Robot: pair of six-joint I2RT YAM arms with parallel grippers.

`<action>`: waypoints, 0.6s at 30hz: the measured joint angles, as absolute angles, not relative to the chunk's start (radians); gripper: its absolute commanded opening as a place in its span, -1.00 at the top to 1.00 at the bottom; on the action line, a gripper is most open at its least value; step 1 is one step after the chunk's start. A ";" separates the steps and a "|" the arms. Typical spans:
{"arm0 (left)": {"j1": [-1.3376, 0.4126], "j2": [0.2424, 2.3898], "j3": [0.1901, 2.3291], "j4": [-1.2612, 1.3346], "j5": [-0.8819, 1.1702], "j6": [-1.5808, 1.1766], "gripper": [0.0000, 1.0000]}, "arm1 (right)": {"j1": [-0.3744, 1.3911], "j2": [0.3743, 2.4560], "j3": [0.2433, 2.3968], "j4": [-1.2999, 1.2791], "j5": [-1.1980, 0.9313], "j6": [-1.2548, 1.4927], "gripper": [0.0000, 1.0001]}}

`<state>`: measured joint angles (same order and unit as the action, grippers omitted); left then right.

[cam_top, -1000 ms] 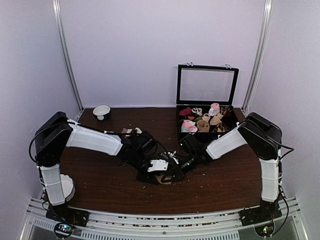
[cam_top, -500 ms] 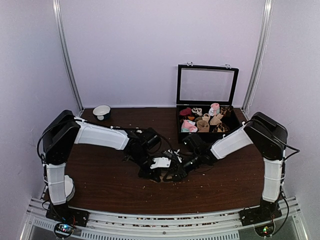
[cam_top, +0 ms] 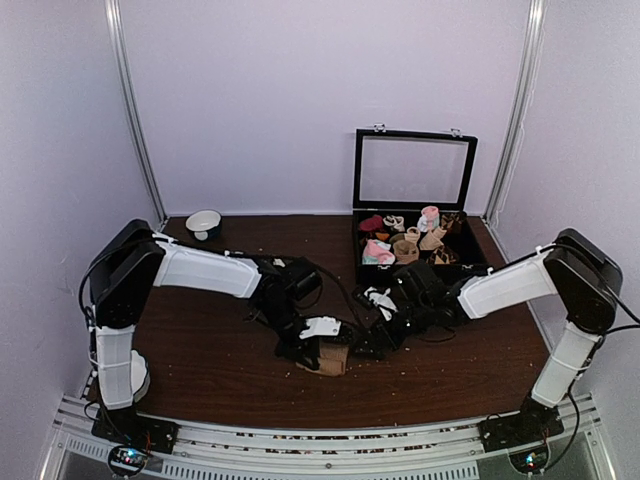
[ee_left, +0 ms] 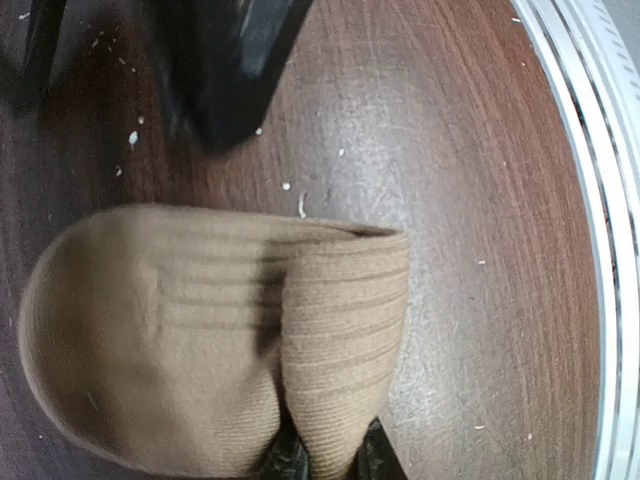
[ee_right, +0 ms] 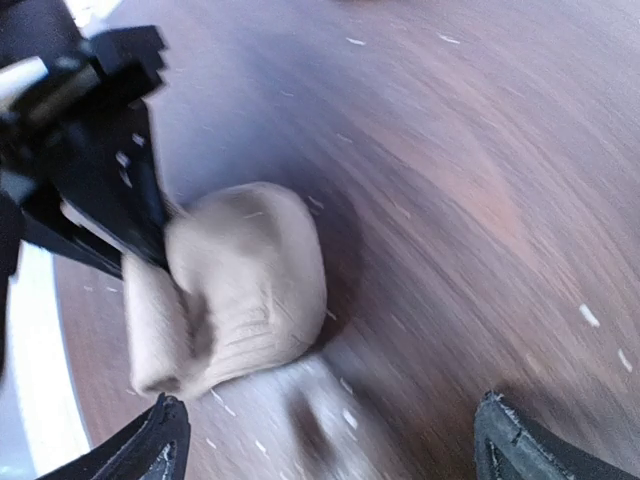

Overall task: Roll the socks
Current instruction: Roll the sock at the center of the board.

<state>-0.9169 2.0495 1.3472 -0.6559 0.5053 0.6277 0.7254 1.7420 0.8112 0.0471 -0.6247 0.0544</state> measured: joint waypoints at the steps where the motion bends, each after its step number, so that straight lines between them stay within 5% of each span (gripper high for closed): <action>1: -0.916 2.053 1.355 -0.672 0.501 0.618 0.89 | 0.724 1.719 0.786 0.053 -0.594 0.057 -0.99; 18: -0.926 2.135 1.503 -0.844 0.485 0.567 0.89 | 0.739 1.328 0.341 0.570 -0.327 0.291 -0.99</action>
<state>-0.9264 2.1345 1.5028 -0.8436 0.4847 0.5667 0.7391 1.3277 0.3412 0.5701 -0.3267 0.2909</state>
